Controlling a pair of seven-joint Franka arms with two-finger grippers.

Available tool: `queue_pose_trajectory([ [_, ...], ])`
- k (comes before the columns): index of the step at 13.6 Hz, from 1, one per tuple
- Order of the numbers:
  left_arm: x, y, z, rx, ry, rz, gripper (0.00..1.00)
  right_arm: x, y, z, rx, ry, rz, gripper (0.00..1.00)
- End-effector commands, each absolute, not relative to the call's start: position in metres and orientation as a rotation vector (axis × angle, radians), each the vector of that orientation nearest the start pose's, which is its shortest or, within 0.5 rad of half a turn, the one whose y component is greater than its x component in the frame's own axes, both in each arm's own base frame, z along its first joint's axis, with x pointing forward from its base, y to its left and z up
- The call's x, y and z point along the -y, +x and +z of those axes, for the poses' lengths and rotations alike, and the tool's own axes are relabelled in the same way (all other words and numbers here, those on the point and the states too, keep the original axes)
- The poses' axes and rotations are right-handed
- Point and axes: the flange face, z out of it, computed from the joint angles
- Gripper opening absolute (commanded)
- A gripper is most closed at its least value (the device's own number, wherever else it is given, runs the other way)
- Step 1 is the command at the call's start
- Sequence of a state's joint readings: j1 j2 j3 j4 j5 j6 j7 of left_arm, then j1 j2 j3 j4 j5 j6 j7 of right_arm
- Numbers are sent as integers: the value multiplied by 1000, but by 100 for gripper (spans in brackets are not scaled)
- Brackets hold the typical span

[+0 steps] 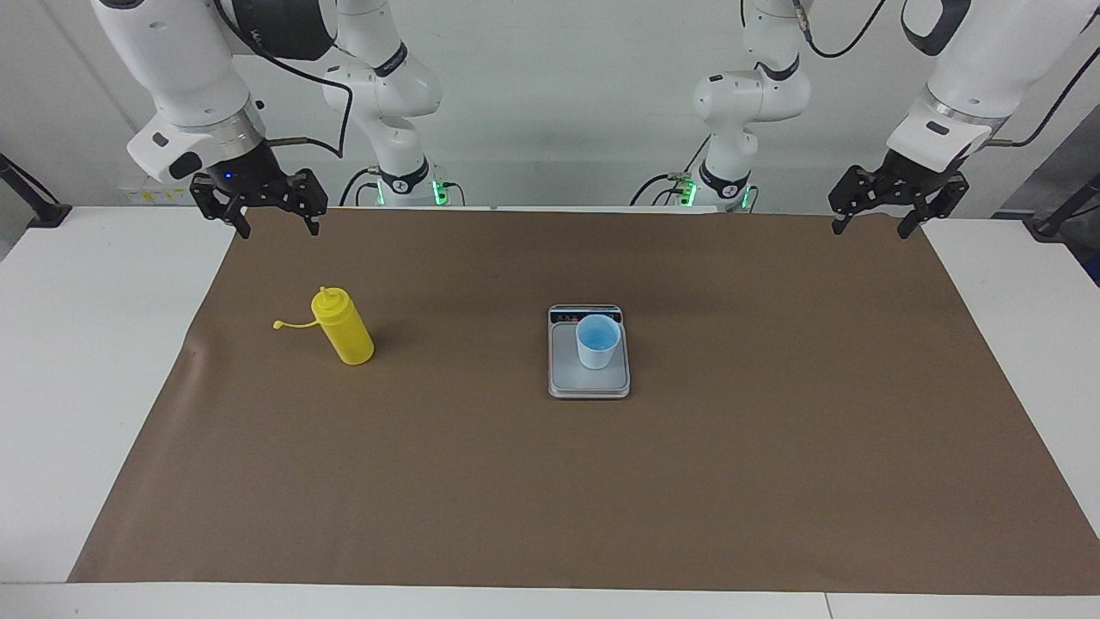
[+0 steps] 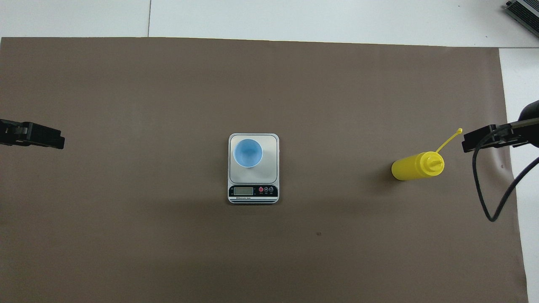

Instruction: Pour seasoning into cup on scale with both arms

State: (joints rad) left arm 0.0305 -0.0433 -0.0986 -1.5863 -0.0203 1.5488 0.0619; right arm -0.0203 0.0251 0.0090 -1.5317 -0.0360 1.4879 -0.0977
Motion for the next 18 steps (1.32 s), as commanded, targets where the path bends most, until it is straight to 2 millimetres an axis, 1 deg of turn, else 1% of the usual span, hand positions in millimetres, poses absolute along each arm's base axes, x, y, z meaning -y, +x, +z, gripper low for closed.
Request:
queue_pose_trajectory([
  [1, 42, 531, 642, -215, -3161, -19, 100, 8, 541, 624, 98, -3143, 128, 100],
  [6, 45, 530, 642, -227, -3160, -16, 100, 9, 541, 626, 112, -3143, 124, 100],
  [9, 45, 530, 642, -227, -3160, -16, 100, 2, 542, 627, 124, -3156, 110, 100],
  [13, 45, 530, 642, -229, -3160, -16, 100, 9, 544, 627, 47, -3152, 95, 100],
  [14, 46, 530, 642, -232, -3160, -16, 100, 8, 544, 626, 54, -3152, 97, 100],
  [16, 45, 530, 642, -232, -3160, -16, 100, 14, 543, 626, 42, -3151, 105, 100],
  [18, 45, 530, 642, -232, -3160, -16, 100, 12, 543, 626, 47, -3150, 105, 100],
])
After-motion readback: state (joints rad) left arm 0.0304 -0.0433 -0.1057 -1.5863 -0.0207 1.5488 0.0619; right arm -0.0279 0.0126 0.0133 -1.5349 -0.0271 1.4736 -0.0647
